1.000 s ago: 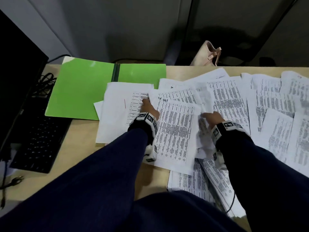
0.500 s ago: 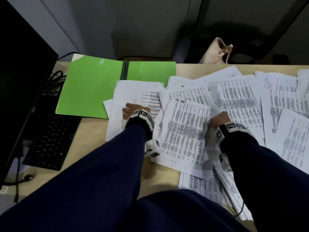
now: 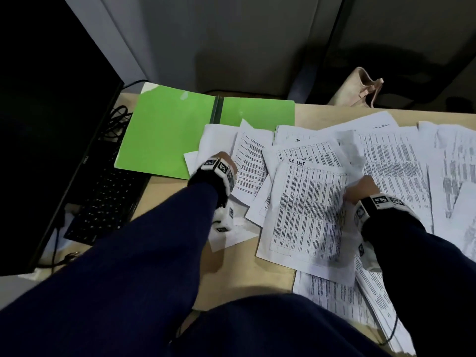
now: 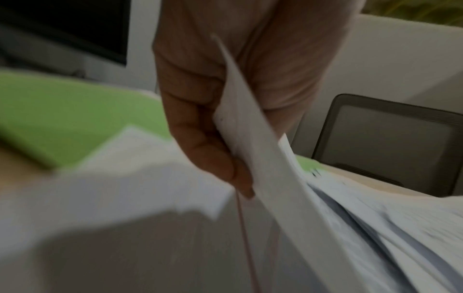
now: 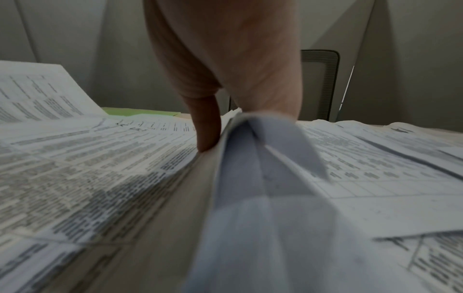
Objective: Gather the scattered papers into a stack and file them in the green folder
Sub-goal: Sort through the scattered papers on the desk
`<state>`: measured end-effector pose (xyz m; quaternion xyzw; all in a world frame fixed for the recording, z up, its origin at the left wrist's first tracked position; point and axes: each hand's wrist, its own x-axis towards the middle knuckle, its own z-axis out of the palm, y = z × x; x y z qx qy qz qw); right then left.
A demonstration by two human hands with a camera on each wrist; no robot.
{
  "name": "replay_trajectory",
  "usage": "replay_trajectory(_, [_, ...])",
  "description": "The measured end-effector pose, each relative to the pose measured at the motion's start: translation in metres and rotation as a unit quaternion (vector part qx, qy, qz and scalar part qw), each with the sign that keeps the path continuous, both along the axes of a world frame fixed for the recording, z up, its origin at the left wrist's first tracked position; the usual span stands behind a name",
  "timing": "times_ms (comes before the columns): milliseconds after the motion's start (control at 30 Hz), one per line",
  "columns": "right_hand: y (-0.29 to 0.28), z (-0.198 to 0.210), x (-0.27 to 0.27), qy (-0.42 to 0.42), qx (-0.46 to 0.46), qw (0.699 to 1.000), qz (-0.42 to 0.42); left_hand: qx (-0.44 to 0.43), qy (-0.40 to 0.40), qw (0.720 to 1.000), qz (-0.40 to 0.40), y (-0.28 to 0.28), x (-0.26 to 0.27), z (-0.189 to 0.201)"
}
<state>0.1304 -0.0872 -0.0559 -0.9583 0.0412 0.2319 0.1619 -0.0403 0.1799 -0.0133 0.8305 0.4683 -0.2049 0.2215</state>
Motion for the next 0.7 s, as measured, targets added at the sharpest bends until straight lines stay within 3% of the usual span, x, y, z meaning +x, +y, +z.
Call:
replay_trajectory(167, [-0.001, 0.001, 0.0, 0.007, 0.007, 1.0, 0.022, 0.083, 0.046, 0.987, -0.129, 0.055, 0.005, 0.035])
replay_trajectory(300, [-0.003, 0.01, -0.007, -0.01, 0.004, 1.0, -0.006, 0.105, 0.138, 0.958, -0.229, 0.088, 0.029, 0.066])
replay_trajectory(400, [-0.006, 0.018, -0.01, -0.015, 0.009, 1.0, -0.02, 0.118, 0.158, 0.938, -0.283, 0.101, 0.052, 0.079])
replay_trajectory(600, [-0.001, 0.025, -0.005, 0.0, 0.022, 1.0, -0.019, 0.169, 0.091, 0.893, -0.408, 0.069, 0.077, 0.085])
replay_trajectory(700, [0.0, 0.028, -0.006, -0.016, 0.027, 0.999, -0.024, 0.199, 0.015, 0.897, -0.395, 0.061, 0.085, 0.066])
